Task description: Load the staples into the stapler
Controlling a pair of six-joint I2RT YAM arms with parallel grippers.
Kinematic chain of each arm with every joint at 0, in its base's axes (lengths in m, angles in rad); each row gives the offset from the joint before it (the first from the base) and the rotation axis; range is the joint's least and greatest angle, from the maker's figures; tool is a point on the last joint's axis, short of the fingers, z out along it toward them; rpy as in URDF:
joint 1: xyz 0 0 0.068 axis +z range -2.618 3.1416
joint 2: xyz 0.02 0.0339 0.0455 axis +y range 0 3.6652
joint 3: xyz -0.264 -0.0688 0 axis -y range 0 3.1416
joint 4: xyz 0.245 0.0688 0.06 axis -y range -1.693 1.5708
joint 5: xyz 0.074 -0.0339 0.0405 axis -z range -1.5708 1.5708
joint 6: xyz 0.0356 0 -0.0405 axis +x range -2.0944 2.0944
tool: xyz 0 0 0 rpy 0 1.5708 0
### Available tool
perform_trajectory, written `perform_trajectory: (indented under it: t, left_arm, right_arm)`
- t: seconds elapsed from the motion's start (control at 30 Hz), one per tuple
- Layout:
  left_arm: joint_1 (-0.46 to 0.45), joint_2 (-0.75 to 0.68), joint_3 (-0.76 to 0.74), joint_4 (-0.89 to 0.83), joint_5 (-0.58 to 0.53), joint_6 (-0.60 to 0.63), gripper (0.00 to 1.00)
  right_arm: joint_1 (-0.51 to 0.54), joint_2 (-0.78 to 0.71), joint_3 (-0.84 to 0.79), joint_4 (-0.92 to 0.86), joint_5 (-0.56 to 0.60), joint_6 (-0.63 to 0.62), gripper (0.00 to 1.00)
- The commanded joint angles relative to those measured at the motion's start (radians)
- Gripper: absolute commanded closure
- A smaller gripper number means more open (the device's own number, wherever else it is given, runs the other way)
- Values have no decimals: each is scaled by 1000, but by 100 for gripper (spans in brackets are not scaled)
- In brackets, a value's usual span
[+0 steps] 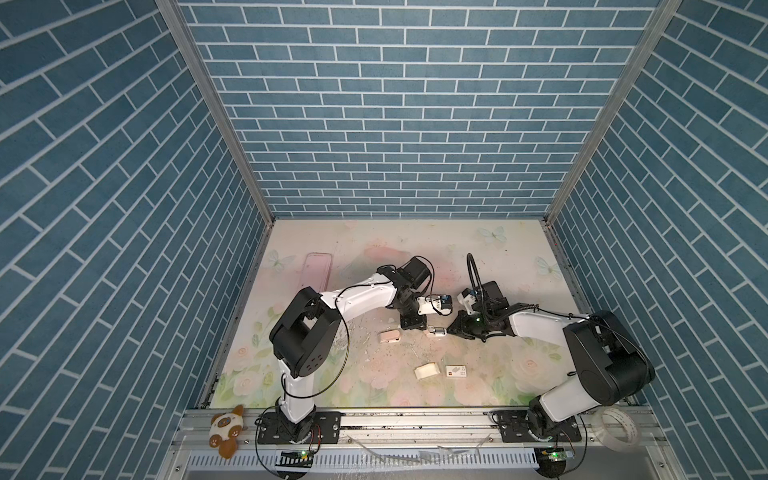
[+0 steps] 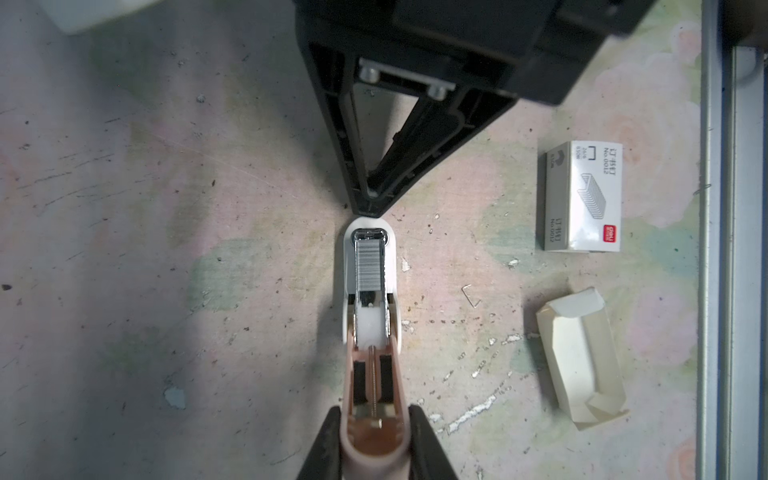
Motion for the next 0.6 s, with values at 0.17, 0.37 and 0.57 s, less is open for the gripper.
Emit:
perform_trajectory:
  t: [0.17, 0.37, 0.57]
  left_arm:
    - [-10, 24, 28, -21, 15, 7, 80]
    - [-12, 40, 44, -24, 33, -1, 81]
    - [-23, 51, 47, -22, 37, -3, 82]
  right_arm:
    - [3, 19, -10, 17, -26, 1, 88]
    - [3, 40, -17, 13, -25, -2, 91]
    - [3, 36, -26, 14, -23, -2, 93]
